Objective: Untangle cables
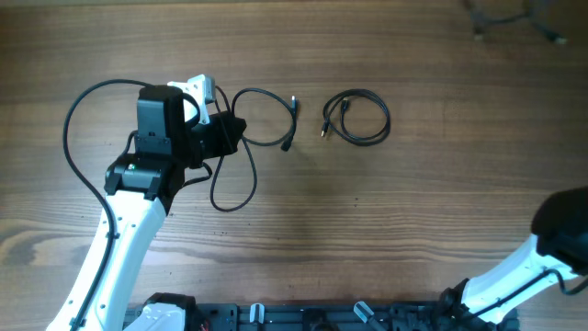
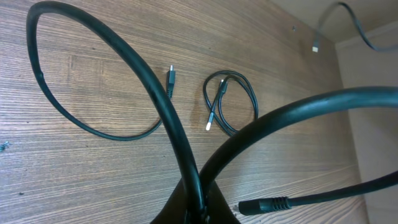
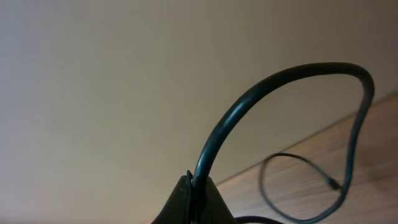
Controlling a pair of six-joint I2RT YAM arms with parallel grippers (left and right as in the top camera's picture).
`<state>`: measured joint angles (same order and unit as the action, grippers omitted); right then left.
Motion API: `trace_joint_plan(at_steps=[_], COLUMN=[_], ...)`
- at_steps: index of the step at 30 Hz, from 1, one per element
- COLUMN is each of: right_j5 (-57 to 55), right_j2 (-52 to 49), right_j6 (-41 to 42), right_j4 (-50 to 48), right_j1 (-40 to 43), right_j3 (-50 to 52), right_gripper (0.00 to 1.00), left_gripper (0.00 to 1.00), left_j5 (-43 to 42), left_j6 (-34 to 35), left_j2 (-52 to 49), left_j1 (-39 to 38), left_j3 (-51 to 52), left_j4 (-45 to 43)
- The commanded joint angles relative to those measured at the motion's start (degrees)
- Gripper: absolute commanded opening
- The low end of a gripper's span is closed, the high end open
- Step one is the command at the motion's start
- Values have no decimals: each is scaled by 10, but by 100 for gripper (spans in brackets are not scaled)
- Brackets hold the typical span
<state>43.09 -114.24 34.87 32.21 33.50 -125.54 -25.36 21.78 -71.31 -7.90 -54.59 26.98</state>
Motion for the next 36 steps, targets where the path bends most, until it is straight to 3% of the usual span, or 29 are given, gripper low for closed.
trace_joint_plan(at_steps=[1,5,8,17,22,36], right_j5=[-130,-263,-293,-301,-360,-360], right_j2=[4,1,-17,-91,-112,-178], right_j6=[-57,-152,-195,-179,-166,-167], right_j4=[13,48,54,4,0,22], right_j1=[52,64,59,58,52,47], right_j3=[-21,-21,-16,-16,-16,-14], right_gripper=[5,4,4,4,5,5], left_gripper=[4,4,4,4,4,4], left_j5=[6,6,8,8,8,8], left_j6=[2,1,1,2,2,2], left_j2=[-1,-1,-1,-1,-1,-1], left_j1=[-3,-3,-3,-3,-3,-3], left_j3=[-1,-1,-1,-1,-1,-1], left_j4=[-6,-6,-6,-6,-5,-5])
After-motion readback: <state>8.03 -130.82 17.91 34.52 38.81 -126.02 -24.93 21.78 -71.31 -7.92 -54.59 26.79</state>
